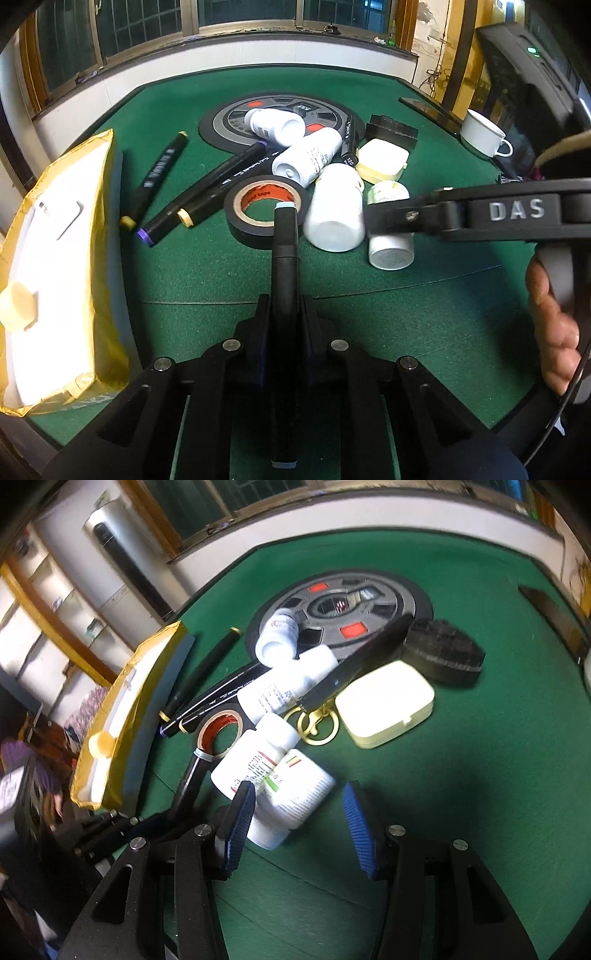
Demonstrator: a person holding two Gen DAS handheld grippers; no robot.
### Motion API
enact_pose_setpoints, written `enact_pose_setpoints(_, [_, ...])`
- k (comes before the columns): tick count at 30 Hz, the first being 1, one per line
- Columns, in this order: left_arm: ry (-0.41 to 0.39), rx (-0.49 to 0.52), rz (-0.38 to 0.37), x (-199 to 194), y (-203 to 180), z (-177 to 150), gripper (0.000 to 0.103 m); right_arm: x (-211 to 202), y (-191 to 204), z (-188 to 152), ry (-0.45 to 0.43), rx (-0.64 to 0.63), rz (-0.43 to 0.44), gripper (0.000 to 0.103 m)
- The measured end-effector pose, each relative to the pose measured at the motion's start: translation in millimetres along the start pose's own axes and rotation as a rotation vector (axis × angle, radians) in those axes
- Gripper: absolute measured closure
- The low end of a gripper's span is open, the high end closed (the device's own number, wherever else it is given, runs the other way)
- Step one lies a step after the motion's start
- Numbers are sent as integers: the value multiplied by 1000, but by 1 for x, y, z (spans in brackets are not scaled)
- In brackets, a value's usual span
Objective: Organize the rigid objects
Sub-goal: 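Grasp a black marker with left tool while right grasps green-labelled white pill bottle, then carry marker and pill bottle to the tray and release both with both tools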
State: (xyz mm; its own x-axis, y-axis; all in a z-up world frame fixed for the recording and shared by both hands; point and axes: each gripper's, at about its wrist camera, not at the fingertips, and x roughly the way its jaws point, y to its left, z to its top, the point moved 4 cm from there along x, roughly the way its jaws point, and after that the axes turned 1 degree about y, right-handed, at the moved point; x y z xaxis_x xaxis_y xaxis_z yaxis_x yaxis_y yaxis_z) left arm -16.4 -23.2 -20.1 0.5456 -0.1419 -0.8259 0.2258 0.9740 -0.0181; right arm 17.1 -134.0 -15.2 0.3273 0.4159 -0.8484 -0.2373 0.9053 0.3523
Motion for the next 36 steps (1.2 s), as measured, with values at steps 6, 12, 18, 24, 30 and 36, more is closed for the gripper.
enact_pose_setpoints(6, [3, 0, 8, 3, -2, 3, 90, 2, 7, -4, 2, -51, -12, 67])
enact_pose_setpoints(12, [-11, -14, 8, 2, -4, 2, 91, -16, 9, -5, -74, -107, -67, 70])
enact_pose_setpoints(18, [-45, -52, -35, -4, -5, 5, 91, -27, 17, -4, -121, -133, -45, 70])
enact_pose_setpoints(24, [-108, -63, 52, -15, 1, 9, 91, -29, 22, -4, -140, -142, -44, 70])
enact_pose_setpoints(30, [-182, -72, 144, -30, 11, 15, 91, -31, 29, -6, -160, -170, -39, 70])
enact_pose_setpoints(36, [-223, -81, 191, -39, 16, 18, 91, -33, 36, -8, -176, -187, -37, 70])
